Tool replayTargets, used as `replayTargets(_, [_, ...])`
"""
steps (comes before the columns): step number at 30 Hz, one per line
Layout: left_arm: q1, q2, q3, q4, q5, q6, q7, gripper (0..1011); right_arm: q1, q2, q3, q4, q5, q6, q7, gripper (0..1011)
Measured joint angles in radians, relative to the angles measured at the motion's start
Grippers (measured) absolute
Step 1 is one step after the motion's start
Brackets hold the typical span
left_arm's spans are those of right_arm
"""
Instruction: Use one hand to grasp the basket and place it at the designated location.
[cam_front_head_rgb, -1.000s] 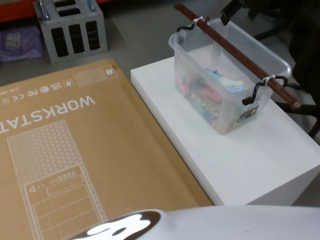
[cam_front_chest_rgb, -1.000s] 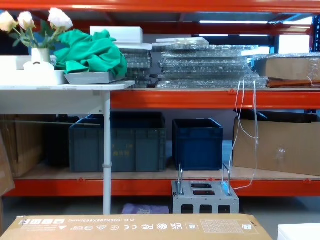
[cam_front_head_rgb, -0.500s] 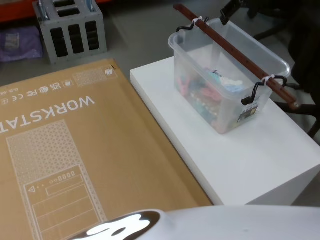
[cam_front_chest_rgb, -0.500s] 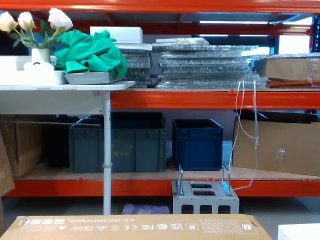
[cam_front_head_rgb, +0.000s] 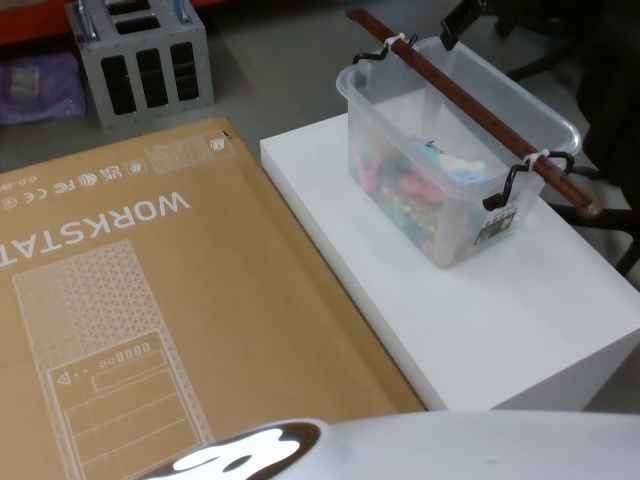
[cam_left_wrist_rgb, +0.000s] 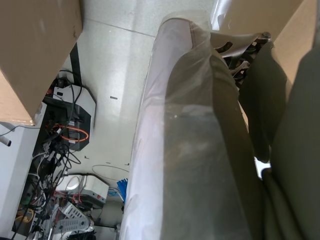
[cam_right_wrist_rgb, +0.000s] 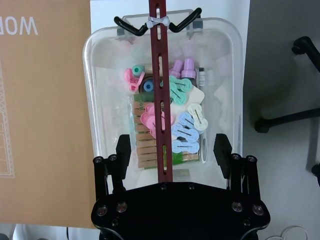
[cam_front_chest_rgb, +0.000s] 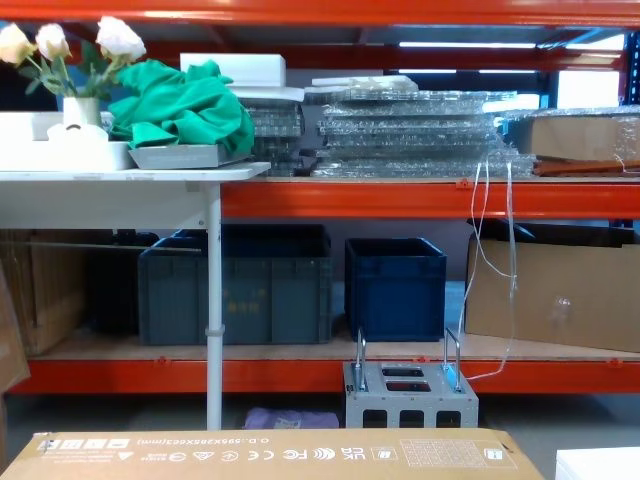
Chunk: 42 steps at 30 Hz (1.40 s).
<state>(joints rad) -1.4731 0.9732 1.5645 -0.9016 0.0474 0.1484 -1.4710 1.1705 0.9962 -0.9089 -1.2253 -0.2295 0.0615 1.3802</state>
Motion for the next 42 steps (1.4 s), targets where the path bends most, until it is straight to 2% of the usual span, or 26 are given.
replayTargets(9, [0.0,0.0,0.0,0.0,0.0,0.0,0.0,0,-0.001,0.0,0.001,0.0,0.0,-0.002,0.0,1000])
replayTargets(19, [0.0,0.0,0.0,0.0,0.0,0.0,0.0,0,-0.008,-0.013,-0.001,0.015,0.001,-0.034,0.005,1000])
replayTargets(31, [0.0,0.0,0.0,0.0,0.0,0.0,0.0,0,0.002,-0.054,-0.031,0.08,-0.013,-0.047,0.029,1000])
replayTargets(42, [0.0,0.0,0.0,0.0,0.0,0.0,0.0,0,0.011,-0.09,-0.071,0.136,-0.014,-0.083,0.058,1000])
